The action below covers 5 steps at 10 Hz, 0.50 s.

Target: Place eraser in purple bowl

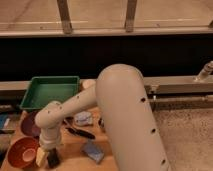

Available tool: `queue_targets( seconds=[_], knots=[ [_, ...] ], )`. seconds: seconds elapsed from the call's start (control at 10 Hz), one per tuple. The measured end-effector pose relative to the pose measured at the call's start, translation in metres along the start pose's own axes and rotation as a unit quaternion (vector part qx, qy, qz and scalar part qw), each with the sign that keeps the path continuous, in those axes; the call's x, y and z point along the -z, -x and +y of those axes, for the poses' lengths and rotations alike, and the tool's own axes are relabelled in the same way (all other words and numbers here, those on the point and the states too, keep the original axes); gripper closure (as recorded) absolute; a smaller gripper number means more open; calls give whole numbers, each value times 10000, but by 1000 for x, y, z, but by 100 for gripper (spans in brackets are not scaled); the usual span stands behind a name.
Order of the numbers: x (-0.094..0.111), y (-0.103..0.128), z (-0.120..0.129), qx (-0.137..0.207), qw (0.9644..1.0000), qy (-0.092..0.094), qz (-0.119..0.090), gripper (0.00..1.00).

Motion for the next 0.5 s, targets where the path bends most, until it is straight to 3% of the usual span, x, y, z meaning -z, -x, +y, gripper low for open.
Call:
queue_targets(
  seconds=[0.3, 0.4, 0.5],
  knots=[
    [0, 0, 0, 8, 10000, -25, 39, 35],
    [-6, 3, 5, -28, 9998, -80, 162, 44],
    [-4, 3, 5, -35, 9999, -67, 151, 54]
  ],
)
